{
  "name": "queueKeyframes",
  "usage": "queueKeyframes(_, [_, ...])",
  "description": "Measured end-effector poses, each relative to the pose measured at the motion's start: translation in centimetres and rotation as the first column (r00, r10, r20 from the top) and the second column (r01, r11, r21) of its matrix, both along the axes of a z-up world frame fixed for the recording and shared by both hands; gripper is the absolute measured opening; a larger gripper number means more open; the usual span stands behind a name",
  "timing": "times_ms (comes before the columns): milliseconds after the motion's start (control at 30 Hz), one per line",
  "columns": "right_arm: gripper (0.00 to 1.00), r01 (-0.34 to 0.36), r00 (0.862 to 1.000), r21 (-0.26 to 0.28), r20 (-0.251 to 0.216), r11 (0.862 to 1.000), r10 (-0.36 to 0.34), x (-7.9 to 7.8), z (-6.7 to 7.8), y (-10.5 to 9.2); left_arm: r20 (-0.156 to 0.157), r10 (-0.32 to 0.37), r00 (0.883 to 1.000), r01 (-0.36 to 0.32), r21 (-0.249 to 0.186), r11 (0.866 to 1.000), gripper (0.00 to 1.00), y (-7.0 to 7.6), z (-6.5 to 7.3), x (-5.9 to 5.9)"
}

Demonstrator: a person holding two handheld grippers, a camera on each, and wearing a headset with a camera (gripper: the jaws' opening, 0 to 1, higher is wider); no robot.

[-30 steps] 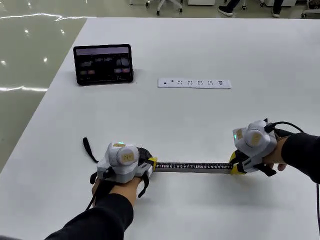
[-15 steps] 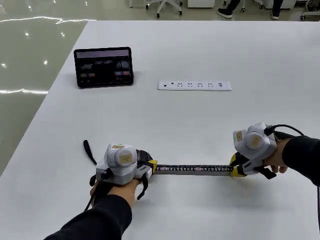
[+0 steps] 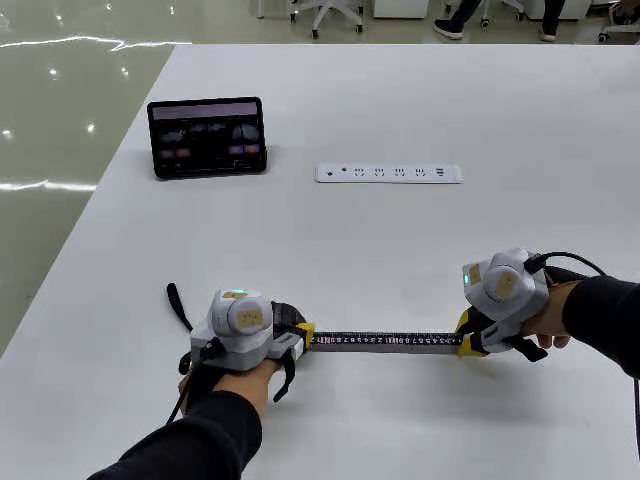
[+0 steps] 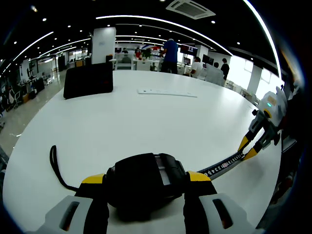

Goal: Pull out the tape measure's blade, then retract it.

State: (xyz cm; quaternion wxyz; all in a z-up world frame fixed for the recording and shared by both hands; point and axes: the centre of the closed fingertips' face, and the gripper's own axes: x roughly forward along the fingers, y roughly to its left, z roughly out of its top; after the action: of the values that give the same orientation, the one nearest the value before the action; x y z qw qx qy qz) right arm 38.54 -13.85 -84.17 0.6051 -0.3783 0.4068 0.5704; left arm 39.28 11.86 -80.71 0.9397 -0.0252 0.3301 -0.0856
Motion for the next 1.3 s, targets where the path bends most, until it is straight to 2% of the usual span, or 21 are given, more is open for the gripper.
queueKeyframes(333, [0.11,0.013,1.000,0.015,-0.002,1.000,-0.013,-0.1,0.0,0.4,-0.004,-0.009,1.000,0.009,-0.002,1.000,0.58,0.0,0.0,-0.1])
queueKeyframes(1000, [0.12,-0.033,0.999,0.021,0.019,0.999,0.032,-0.2,0.1,1.1,-0.004,-0.013,1.000,0.013,-0.004,1.000,0.58,-0.1,0.0,-0.1])
queueKeyframes(1300, [0.12,-0.021,1.000,0.026,0.018,0.999,0.021,-0.2,0.1,1.4,-0.008,-0.016,1.000,0.016,-0.005,1.000,0.58,-0.1,0.0,-0.1])
